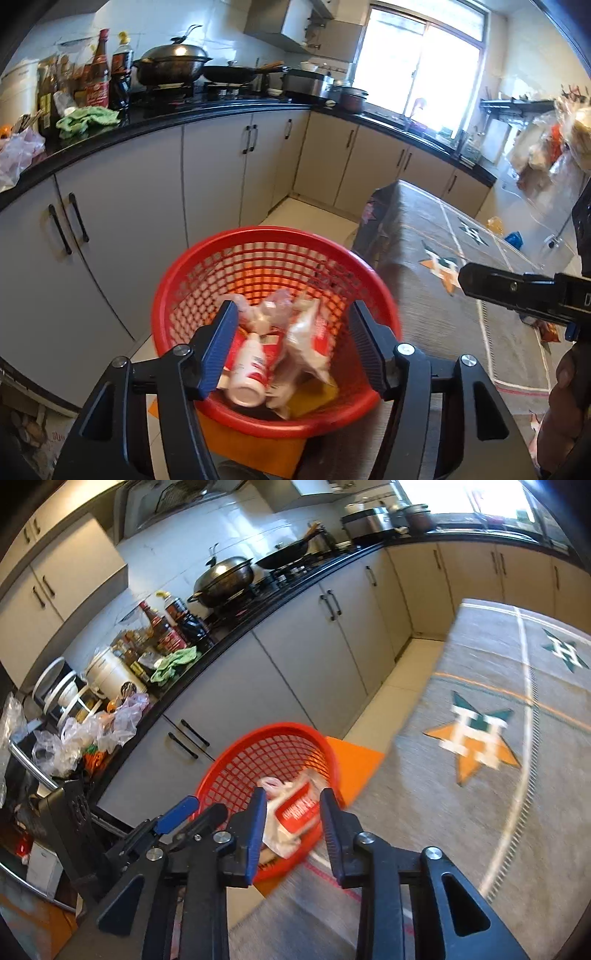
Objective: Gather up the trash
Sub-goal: 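Open both tools to drop the bag and spray bottle into the basket, then move both tools back to the box and red packet on the table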
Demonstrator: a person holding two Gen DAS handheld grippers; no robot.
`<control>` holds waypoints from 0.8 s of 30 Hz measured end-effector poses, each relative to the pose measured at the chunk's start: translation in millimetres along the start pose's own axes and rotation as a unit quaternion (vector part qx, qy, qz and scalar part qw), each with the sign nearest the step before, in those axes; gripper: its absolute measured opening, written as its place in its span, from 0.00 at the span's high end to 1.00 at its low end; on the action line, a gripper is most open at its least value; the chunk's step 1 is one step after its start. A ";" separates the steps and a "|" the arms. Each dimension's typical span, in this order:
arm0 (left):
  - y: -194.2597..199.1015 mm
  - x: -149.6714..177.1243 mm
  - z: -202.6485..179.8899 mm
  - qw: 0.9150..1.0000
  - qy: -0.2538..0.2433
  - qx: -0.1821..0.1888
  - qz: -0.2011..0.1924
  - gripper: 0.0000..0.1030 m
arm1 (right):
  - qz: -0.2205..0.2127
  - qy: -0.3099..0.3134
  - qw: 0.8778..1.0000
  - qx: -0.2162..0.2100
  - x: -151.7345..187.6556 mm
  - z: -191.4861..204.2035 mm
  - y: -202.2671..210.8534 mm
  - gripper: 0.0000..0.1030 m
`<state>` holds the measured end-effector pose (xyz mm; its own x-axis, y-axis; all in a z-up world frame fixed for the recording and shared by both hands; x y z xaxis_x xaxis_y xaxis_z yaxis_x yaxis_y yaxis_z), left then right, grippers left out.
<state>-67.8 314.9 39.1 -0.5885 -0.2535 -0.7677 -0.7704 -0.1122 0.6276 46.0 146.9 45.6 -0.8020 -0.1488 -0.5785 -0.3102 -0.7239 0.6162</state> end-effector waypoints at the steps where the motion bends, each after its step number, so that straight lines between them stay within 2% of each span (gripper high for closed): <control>1: 1.5 0.2 -8.0 1.000 -0.006 0.004 0.000 0.39 | -0.002 -0.005 1.000 0.002 2.0 -3.7 5.2 0.65; 9: 7.4 2.6 -66.8 0.998 -0.057 0.029 0.003 0.38 | -0.030 -0.042 0.998 0.020 12.0 -47.6 60.2 0.64; 14: 10.3 5.1 -106.8 0.995 -0.087 0.047 0.007 0.36 | -0.063 -0.061 0.995 0.048 15.0 -80.8 104.8 0.64; 19: 10.6 9.2 -143.7 0.991 -0.117 0.066 0.015 0.33 | -0.089 -0.103 0.987 0.088 19.6 -132.0 150.3 0.61; 24: 9.2 16.8 -183.0 0.985 -0.149 0.083 0.025 0.31 | -0.112 -0.152 0.973 0.134 27.7 -191.6 196.3 0.60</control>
Point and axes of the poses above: each gripper's, at about its wrist camera, not at the fingertips, and y roughly against the way its jaws point, z to its left, x to its underside, the point moved 2 cm from there along -y, roughly the way its jaws point, and after that the axes turned 5 degrees about -y, right-handed, at the moved point
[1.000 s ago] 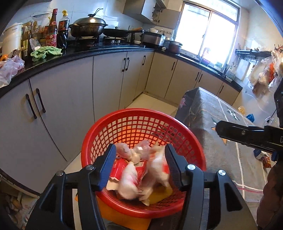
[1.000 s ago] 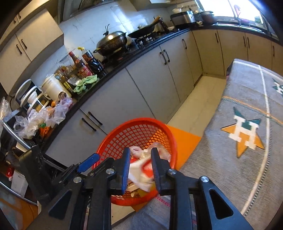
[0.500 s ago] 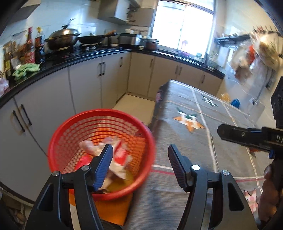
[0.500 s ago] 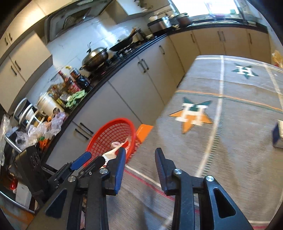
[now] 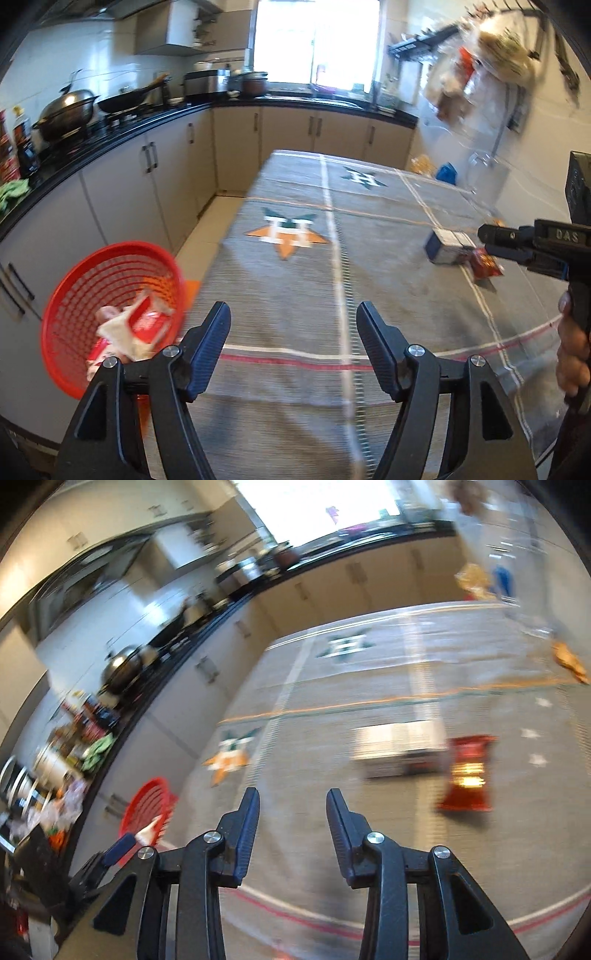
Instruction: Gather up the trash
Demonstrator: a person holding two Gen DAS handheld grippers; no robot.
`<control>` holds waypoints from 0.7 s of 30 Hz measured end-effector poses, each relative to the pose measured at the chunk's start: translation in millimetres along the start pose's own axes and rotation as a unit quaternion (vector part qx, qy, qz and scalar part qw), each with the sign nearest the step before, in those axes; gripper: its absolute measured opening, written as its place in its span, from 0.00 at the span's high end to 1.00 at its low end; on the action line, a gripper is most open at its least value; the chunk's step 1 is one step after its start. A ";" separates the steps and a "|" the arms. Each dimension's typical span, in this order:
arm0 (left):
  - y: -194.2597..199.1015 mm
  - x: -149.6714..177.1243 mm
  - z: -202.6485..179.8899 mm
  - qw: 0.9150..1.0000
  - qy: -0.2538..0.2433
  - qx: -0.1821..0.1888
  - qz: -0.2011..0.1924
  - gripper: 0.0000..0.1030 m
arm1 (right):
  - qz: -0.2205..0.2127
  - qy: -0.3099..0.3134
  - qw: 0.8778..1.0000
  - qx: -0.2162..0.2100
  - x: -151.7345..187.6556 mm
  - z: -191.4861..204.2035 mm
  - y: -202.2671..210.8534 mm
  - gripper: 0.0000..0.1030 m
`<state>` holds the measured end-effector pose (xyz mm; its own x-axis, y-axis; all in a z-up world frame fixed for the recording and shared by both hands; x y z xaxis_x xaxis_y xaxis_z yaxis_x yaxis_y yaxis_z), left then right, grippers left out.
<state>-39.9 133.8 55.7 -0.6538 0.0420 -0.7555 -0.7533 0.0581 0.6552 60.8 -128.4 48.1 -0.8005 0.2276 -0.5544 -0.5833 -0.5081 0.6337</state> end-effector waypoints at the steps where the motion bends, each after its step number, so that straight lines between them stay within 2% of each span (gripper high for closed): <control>1: -2.4 -1.1 -9.3 1.000 -0.007 0.007 0.005 0.30 | -0.006 -0.011 1.000 0.010 -4.5 -14.1 5.7 0.57; 2: -4.3 -2.1 -16.4 1.000 -0.013 0.012 0.008 0.28 | -0.011 -0.019 1.000 0.020 -7.8 -24.4 9.9 0.52; 4: -9.0 -4.7 -32.7 0.999 -0.028 0.021 0.014 0.27 | -0.020 -0.037 0.998 0.047 -15.6 -48.9 18.9 0.48; 7: -14.6 -10.1 -57.4 0.998 -0.051 0.036 0.022 0.26 | -0.018 -0.057 0.995 0.076 -25.9 -76.0 22.4 0.48; 12: -18.9 -22.4 -90.3 0.994 -0.078 0.064 0.030 0.25 | 0.023 -0.095 0.991 0.093 -40.7 -113.9 0.2 0.48; 19: -24.1 -45.5 -116.3 0.992 -0.106 0.066 0.029 0.22 | 0.056 -0.091 0.991 0.077 -35.9 -114.5 -28.6 0.48; 20: -25.2 -47.9 -118.3 0.992 -0.108 0.066 0.029 0.21 | 0.058 -0.085 0.992 0.075 -34.8 -115.1 -32.0 0.50; 21: -27.3 -51.3 -120.4 0.991 -0.110 0.067 0.030 0.20 | 0.058 -0.076 0.992 0.079 -33.1 -113.5 -34.0 0.57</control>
Point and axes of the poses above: each gripper's, at about its wrist camera, not at the fingertips, and y roughly against the way its jaws point, z to its left, x to its underside, the point moved 2 cm from there along -y, roughly the way its jaws point, and after that the axes turned 5 degrees about -y, right-handed, at the moved point
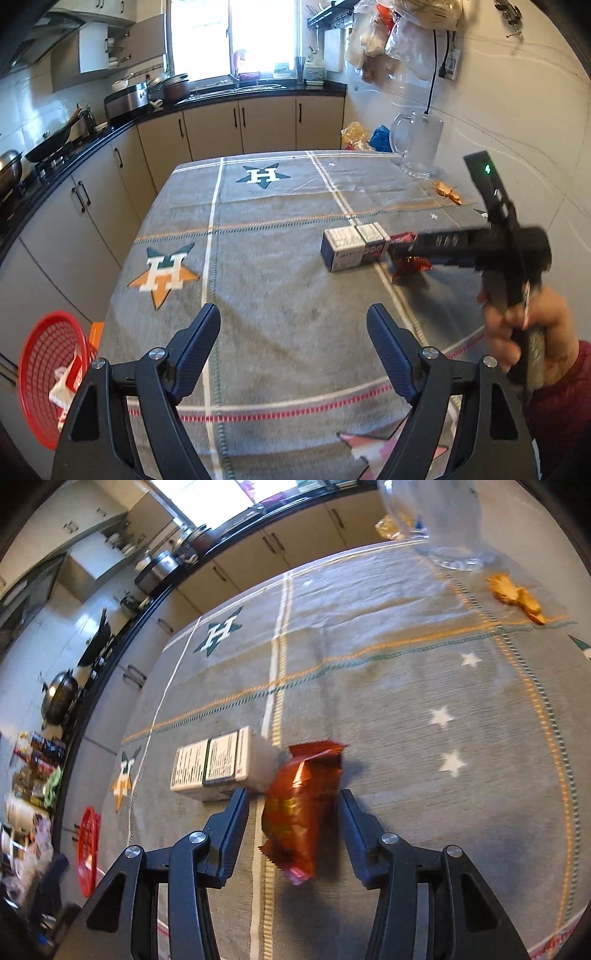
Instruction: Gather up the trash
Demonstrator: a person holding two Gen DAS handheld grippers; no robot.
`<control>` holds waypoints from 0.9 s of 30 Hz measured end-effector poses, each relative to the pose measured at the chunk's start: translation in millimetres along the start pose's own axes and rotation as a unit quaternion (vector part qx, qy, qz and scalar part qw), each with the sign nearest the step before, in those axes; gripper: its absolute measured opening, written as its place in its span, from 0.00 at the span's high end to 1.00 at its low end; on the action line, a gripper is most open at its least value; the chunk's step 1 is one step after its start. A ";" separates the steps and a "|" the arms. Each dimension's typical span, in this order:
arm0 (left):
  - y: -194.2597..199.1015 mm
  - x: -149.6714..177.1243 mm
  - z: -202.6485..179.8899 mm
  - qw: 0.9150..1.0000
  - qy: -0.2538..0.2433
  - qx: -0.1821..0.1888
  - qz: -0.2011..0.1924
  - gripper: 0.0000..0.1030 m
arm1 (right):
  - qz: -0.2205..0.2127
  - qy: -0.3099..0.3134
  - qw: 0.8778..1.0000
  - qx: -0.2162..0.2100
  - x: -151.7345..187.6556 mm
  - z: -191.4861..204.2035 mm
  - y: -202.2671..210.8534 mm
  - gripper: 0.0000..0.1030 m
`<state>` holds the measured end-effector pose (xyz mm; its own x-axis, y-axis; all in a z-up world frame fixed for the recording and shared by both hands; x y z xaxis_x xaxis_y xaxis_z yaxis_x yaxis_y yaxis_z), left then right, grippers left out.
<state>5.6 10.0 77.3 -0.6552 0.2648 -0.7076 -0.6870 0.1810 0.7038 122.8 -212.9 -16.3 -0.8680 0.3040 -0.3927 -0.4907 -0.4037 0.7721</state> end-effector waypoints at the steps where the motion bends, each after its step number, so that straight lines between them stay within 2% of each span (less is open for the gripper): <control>1: -2.7 -4.0 -0.2 1.000 -0.002 0.001 0.001 0.20 | -0.003 0.006 1.000 0.004 1.4 0.2 -1.1 0.63; 5: -20.3 -20.5 -4.8 1.000 -0.004 0.013 0.011 0.18 | -0.015 0.000 1.000 -0.022 2.1 -10.9 7.4 0.66; 10: -57.3 -49.2 -16.9 0.999 -0.015 0.027 0.022 0.18 | -0.055 -0.034 0.998 -0.027 -8.2 -36.8 29.7 0.66; 17: -115.8 -84.4 -28.5 0.996 -0.003 0.088 0.030 0.18 | -0.061 -0.074 0.995 -0.038 -11.2 -55.4 37.5 0.66; 21: -144.3 -88.5 -30.2 0.990 0.004 0.130 0.058 0.18 | -0.069 -0.084 0.993 -0.035 -11.7 -62.3 42.5 0.66; 27: -149.3 -70.1 -39.3 0.982 -0.013 0.168 0.088 0.18 | -0.074 -0.091 0.992 -0.040 -10.8 -61.6 47.7 0.66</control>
Point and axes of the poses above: each gripper's, at about its wrist camera, not at the fingertips, and y roughly against the way its jaws point, z to its left, x to its underside, the point moved 2 cm from there along -y, roughly the way its jaws point, and after that the axes turned 5 degrees about -y, right-handed, at the moved point
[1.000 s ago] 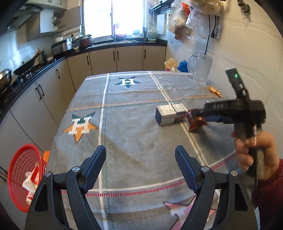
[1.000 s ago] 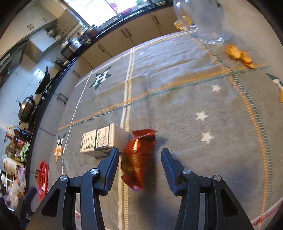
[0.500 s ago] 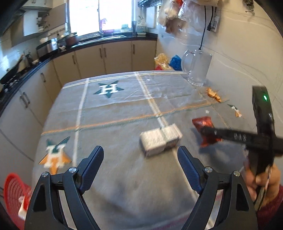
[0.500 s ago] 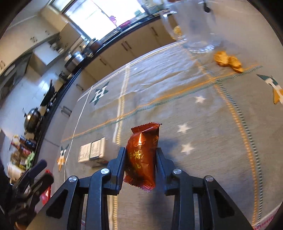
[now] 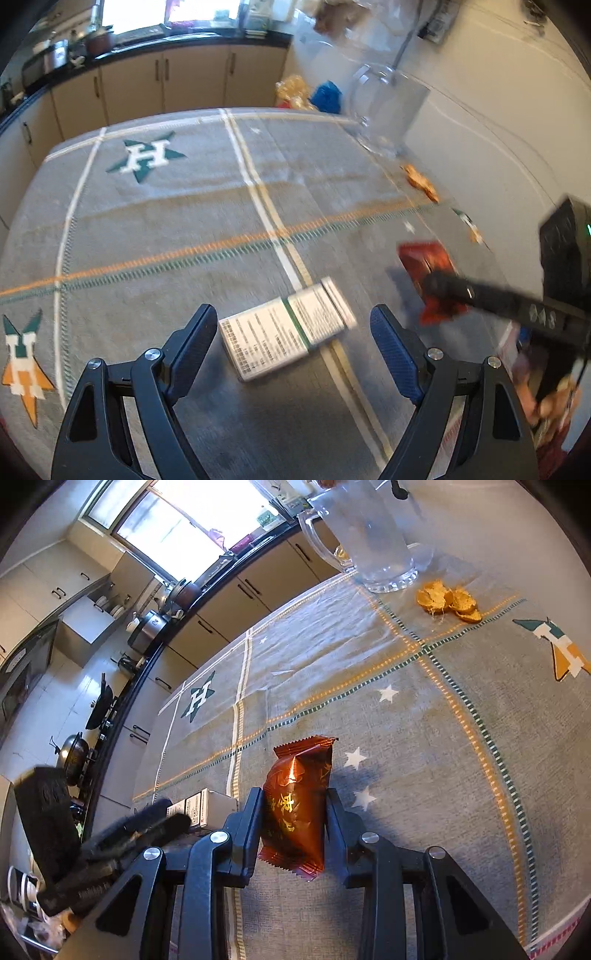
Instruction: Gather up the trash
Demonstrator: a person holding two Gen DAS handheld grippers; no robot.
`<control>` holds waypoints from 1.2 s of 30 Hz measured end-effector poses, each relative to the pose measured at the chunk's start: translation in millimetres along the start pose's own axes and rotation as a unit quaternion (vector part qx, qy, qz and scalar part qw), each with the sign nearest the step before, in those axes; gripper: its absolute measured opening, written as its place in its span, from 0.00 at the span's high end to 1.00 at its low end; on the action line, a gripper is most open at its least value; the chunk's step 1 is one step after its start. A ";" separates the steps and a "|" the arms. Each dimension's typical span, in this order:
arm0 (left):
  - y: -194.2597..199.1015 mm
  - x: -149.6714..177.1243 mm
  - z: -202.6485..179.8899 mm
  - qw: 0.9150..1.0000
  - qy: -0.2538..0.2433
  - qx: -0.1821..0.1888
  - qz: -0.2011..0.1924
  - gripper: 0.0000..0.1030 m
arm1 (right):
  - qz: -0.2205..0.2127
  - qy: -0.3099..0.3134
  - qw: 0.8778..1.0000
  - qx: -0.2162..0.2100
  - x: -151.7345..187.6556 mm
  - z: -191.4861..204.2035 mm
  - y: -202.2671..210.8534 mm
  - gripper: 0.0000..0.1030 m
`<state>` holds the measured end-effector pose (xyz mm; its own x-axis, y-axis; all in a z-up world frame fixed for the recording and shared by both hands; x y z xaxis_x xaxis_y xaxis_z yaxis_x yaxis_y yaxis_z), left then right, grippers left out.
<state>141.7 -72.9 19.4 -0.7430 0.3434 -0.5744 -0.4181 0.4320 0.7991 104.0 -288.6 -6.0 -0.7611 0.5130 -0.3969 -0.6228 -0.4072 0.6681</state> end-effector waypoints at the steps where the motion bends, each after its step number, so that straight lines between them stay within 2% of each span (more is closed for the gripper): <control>1: 2.0 5.0 -3.5 1.000 -0.006 0.006 0.003 0.18 | 0.000 -0.001 1.000 -0.001 0.2 -0.1 0.6 0.66; 4: 8.7 21.5 -22.6 0.999 -0.037 0.019 0.010 0.18 | -0.001 -0.003 1.000 0.000 0.2 -2.8 2.4 0.66; 6: 8.9 28.5 -33.6 0.998 -0.055 0.014 0.013 0.18 | -0.004 -0.004 1.000 0.002 -0.2 -1.8 3.7 0.66; 10: 3.0 29.0 -47.1 0.996 -0.081 -0.048 0.003 0.18 | -0.014 -0.001 1.000 0.010 1.2 -0.9 6.7 0.66; 13: -6.0 25.6 -46.1 0.995 -0.071 -0.075 0.002 0.18 | -0.018 0.001 1.000 0.016 1.2 -1.5 7.2 0.66; 14: -8.2 25.5 -46.2 0.995 -0.069 -0.078 -0.001 0.23 | -0.018 0.001 1.000 0.017 1.2 -1.8 7.2 0.66; 15: -9.8 26.2 -45.8 0.995 -0.068 -0.078 0.000 0.36 | -0.017 0.000 1.000 0.017 1.1 -2.1 7.0 0.66; 16: -12.3 26.6 -45.4 0.995 -0.066 -0.076 0.004 0.42 | -0.016 0.000 1.000 0.016 1.3 -1.7 6.7 0.66; 17: -15.0 27.2 -44.3 0.995 -0.063 -0.075 0.009 0.55 | -0.016 0.001 1.000 0.016 2.8 0.1 6.9 0.66; 18: -17.3 28.3 -42.4 0.995 -0.057 -0.076 0.014 0.64 | -0.016 0.004 1.000 0.016 3.7 1.2 6.9 0.66; 19: -18.8 29.7 -39.8 0.996 -0.050 -0.077 0.015 0.66 | -0.017 0.006 1.000 0.017 4.3 2.2 6.7 0.66; 26: 4.4 39.5 -22.3 0.996 0.000 -0.087 -0.037 0.68 | -0.017 0.025 0.999 0.018 9.0 11.5 3.2 0.66; 29: 23.2 40.5 -14.6 0.988 0.004 -0.128 -0.082 0.68 | -0.017 0.045 0.999 0.015 14.1 21.6 0.6 0.66; 36: 31.3 40.3 0.2 0.978 0.008 -0.175 -0.112 0.68 | -0.016 0.109 0.994 0.005 33.3 52.3 -8.3 0.66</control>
<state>98.8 -45.4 21.2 -0.6197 0.2589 -0.7409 -0.7221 0.1816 0.6675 93.3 -228.7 8.1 -0.7631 0.3484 -0.5443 -0.6459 -0.3851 0.6591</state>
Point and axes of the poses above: each gripper's, at about its wrist camera, not at the fingertips, and y roughly against the way its jaws point, z to its left, x to its underside, the point moved 2 cm from there along -y, roughly the way its jaws point, and after that the axes turned 5 degrees about -y, right-handed, at the moved point
